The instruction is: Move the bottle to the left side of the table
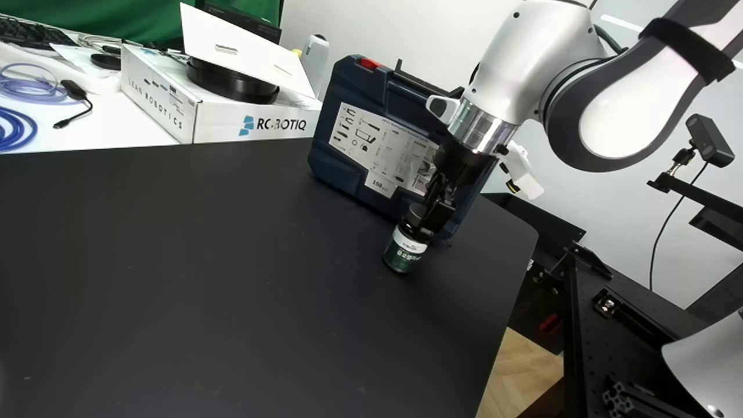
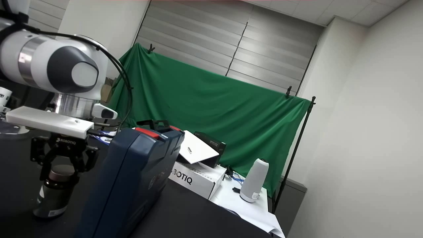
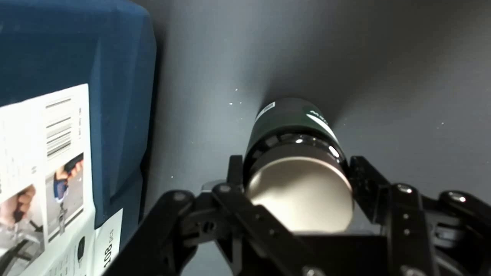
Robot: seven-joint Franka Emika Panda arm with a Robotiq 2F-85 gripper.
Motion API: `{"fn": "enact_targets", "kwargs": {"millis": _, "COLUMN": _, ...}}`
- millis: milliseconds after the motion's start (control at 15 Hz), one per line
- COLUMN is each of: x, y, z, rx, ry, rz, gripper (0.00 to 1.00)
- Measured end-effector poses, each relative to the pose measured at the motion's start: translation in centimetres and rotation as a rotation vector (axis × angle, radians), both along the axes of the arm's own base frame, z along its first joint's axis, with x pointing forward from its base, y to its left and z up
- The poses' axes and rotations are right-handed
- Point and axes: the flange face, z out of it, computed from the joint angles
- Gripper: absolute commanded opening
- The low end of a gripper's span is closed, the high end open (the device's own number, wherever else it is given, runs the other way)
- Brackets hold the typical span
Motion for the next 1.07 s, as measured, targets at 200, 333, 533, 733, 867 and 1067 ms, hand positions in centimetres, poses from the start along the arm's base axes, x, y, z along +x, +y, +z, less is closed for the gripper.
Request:
{"fn": "enact_targets", "kwargs": {"millis": 200, "x": -0.4, "y": 0.1, "z": -0.8, "rx": -0.002, "ry": 0.019, "rz": 0.002, "gripper": 1.0}}
{"fn": "enact_targets", "kwargs": {"millis": 333, "x": -0.4, "y": 0.6, "z": -0.8, "rx": 0.007, "ry": 0.026, "rz": 0.004, "gripper": 1.0}}
{"fn": "enact_targets", "kwargs": {"millis": 533, "x": 0.1, "y": 1.1, "z": 1.1, "rx": 0.021, "ry": 0.001, "rz": 0.005, "gripper": 1.0}}
{"fn": "enact_targets", "kwargs": {"millis": 733, "x": 0.4, "y": 1.1, "z": 4.5, "rx": 0.028, "ry": -0.047, "rz": 0.005, "gripper": 1.0}}
{"fn": "enact_targets", "kwargs": {"millis": 867, "x": 0.1, "y": 1.0, "z": 6.6, "rx": 0.029, "ry": -0.065, "rz": 0.0, "gripper": 1.0}}
{"fn": "enact_targets", "kwargs": {"millis": 1067, "x": -0.6, "y": 0.6, "z": 8.6, "rx": 0.03, "ry": -0.07, "rz": -0.011, "gripper": 1.0}}
